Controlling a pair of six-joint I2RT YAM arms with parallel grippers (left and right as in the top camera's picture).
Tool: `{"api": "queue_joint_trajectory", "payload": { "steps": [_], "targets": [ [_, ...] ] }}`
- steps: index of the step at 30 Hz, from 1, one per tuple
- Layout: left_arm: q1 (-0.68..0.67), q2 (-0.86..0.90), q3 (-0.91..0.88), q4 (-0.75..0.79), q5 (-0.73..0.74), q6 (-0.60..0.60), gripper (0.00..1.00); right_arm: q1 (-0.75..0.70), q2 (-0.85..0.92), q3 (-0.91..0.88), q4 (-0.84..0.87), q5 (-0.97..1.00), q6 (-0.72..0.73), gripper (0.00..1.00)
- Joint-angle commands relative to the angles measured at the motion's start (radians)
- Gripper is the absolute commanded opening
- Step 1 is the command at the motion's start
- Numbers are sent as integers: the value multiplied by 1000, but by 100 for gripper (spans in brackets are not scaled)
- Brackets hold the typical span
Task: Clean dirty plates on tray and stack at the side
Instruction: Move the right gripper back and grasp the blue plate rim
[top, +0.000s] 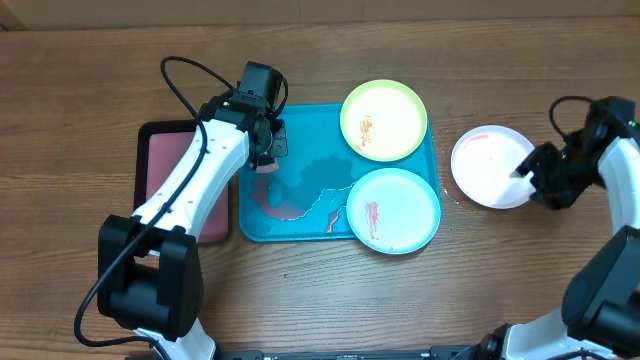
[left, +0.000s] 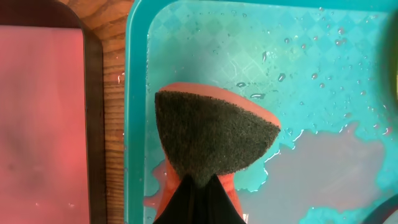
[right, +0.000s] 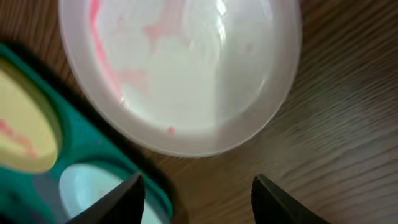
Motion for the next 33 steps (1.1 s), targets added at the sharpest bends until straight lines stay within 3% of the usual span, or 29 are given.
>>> {"api": "queue_joint_trajectory", "payload": {
  "steps": [1, 6, 10, 13, 29, 33],
  "targets": [
    [0, 7, 2, 8, -2, -17, 4, 65, -29, 11, -42, -100, -100, 57],
    [-2, 7, 2, 4, -2, -17, 4, 188, -29, -75, -54, -88, -121, 56],
    [-2, 7, 2, 2, -2, -17, 4, 286, -29, -204, 29, -59, -93, 48],
    [-2, 7, 2, 2, -2, -17, 4, 322, -29, -259, 87, -60, -90, 42],
    [-2, 7, 2, 1, -2, -17, 4, 426, -26, -338, 230, -17, -68, 34],
    [-2, 7, 2, 1, -2, -17, 4, 426, -26, -360, 245, -18, -66, 18]
  ]
}}
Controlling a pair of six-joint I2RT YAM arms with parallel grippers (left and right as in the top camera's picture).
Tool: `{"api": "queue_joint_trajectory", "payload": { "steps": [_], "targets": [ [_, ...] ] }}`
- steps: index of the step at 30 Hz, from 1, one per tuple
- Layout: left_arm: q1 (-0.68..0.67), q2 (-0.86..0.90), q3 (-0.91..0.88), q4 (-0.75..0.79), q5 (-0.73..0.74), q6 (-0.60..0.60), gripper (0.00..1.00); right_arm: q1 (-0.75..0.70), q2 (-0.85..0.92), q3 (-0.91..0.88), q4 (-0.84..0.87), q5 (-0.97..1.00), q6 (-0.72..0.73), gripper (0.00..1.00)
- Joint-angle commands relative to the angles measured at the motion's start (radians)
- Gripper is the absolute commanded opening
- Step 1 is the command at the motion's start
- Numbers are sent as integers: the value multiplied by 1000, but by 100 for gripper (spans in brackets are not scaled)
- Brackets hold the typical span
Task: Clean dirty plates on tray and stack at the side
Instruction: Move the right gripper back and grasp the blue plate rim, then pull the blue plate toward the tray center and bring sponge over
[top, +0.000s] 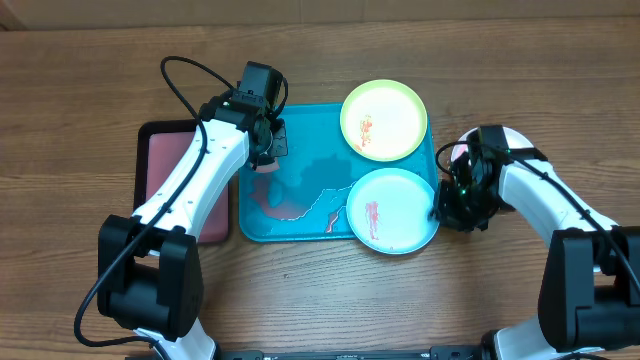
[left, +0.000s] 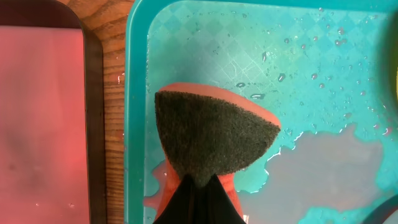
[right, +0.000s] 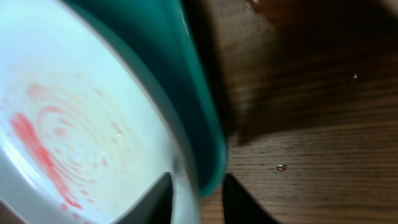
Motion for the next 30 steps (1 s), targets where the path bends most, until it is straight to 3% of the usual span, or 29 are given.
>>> {"api": "queue_joint_trajectory", "payload": {
  "steps": [1, 4, 17, 24, 30],
  "targets": [
    [-2, 7, 2, 1, -2, -17, 4, 4, -11, -15, 4, 10, 7, 14],
    [-2, 7, 2, 1, -2, -17, 4, 4, -11, -15, 3, 9, 7, 3],
    [-2, 7, 2, 1, -2, -17, 4, 57, -40, 85, -83, -7, 8, 4],
    [-2, 7, 2, 2, -2, -17, 4, 240, -32, 100, 127, 6, 265, 4],
    [-2, 7, 2, 1, -2, -17, 4, 424, 56, 100, 322, 171, 480, 4]
  ]
}}
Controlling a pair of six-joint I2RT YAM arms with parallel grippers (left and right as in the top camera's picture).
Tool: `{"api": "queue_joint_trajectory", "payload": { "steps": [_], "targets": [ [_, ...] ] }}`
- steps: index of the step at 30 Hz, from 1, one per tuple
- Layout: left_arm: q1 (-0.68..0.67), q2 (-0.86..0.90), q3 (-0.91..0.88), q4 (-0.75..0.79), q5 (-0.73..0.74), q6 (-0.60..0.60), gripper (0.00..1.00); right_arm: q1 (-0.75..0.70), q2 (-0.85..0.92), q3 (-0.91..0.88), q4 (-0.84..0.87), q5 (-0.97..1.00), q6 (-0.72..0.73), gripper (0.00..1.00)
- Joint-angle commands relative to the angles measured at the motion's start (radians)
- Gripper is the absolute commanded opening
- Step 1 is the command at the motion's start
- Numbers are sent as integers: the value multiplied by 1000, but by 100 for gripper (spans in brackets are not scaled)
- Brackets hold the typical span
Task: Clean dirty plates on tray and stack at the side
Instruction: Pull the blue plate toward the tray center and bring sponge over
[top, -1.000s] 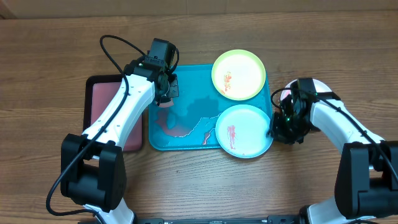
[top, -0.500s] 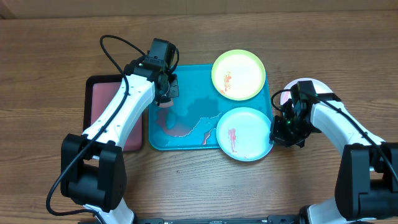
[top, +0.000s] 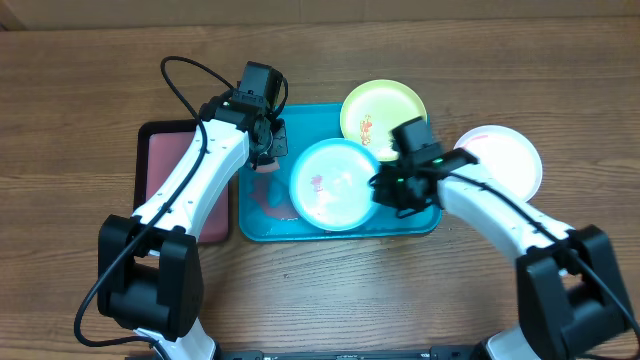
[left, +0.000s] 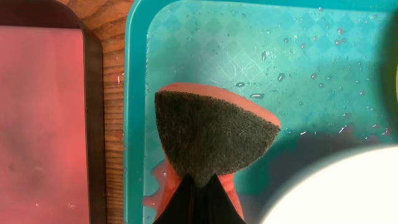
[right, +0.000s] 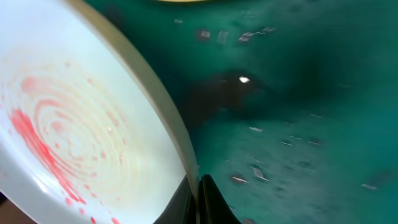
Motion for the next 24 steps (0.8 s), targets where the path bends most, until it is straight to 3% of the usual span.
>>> {"api": "queue_joint_trajectory", "payload": {
  "steps": [1, 16, 22, 24],
  "targets": [
    [-2, 7, 2, 1, -3, -17, 4, 63, 68, 21, 76, 67, 138, 4],
    [-2, 7, 2, 10, -2, -18, 4, 106, 108, 22, 225, 21, 132, 5],
    [-2, 7, 2, 8, -2, -18, 4, 107, 115, 29, 221, 0, 44, 34],
    [-2, 7, 2, 8, -2, -21, 4, 105, 115, 46, 212, 47, -9, 36]
  ]
}}
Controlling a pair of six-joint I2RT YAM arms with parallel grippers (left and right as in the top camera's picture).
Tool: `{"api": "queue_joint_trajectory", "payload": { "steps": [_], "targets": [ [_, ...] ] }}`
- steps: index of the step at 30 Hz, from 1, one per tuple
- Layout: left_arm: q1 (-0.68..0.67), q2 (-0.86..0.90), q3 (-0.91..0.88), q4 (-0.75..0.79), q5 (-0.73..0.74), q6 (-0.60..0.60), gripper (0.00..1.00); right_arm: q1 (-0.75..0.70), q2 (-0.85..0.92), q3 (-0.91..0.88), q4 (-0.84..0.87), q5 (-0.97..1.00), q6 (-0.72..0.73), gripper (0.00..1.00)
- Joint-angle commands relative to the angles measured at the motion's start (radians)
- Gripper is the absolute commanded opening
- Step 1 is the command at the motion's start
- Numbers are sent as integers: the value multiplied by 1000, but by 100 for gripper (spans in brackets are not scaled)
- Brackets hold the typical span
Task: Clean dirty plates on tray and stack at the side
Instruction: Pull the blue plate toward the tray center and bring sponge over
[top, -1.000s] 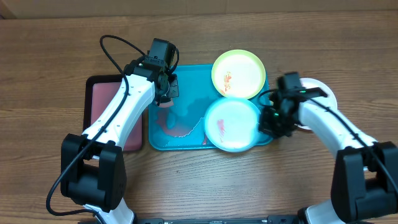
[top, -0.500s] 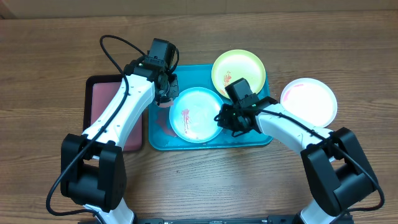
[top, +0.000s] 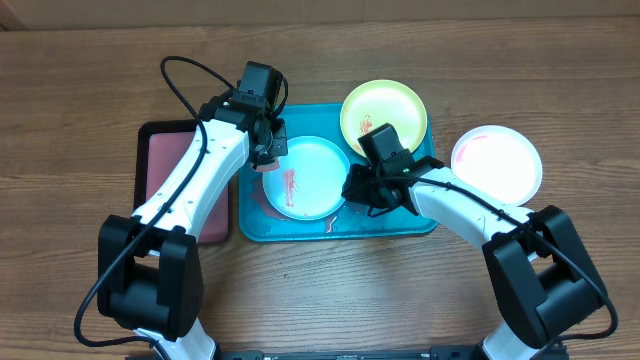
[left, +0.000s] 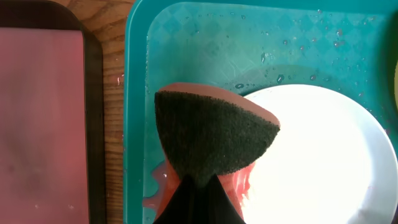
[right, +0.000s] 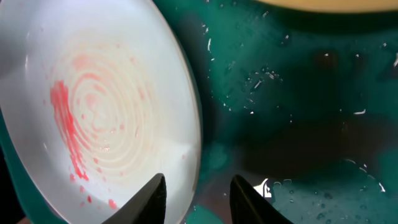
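A white plate (top: 305, 177) smeared with red lies flat on the wet teal tray (top: 420, 225), left of centre. My left gripper (top: 268, 152) is shut on an orange sponge (left: 214, 134) with a dark scouring face; the sponge sits at the plate's upper left rim. My right gripper (top: 355, 188) is open at the plate's right edge, the rim (right: 193, 155) between its fingers. A yellow-green plate (top: 385, 118) with a red smear rests on the tray's far right corner. A pinkish white plate (top: 496, 165) sits on the table right of the tray.
A dark tray with a red mat (top: 170, 180) lies left of the teal tray. Pink water pools in the teal tray's near left part (left: 155, 186). Wooden table (top: 80, 90) all round.
The white plate has moved further left on the tray and now lies under the sponge's edge. My right gripper has opened and let it go. The left gripper has not moved.
My right gripper was open by the pinkish plate on the table. Then it stood at the white plate's right rim at the tray's near right. Then it was shut on that rim with the plate mid-tray. Now the plate lies left, released.
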Motion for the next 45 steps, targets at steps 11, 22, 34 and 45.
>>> {"api": "queue_joint_trajectory", "payload": {
  "steps": [11, 22, 34, 45],
  "targets": [
    [-3, 7, 2, 4, 5, -29, 4, -2, 95, 70, 60, 82, -80, 27],
    [-38, 9, -12, 3, 11, -28, 4, -2, 109, 70, 46, 69, 45, 4],
    [-61, 9, -203, 142, 5, -28, 4, -2, 109, 70, 42, 66, 60, 4],
    [-87, 9, -435, 502, 16, 9, 4, -2, 109, 70, 50, 51, 59, 4]
  ]
}}
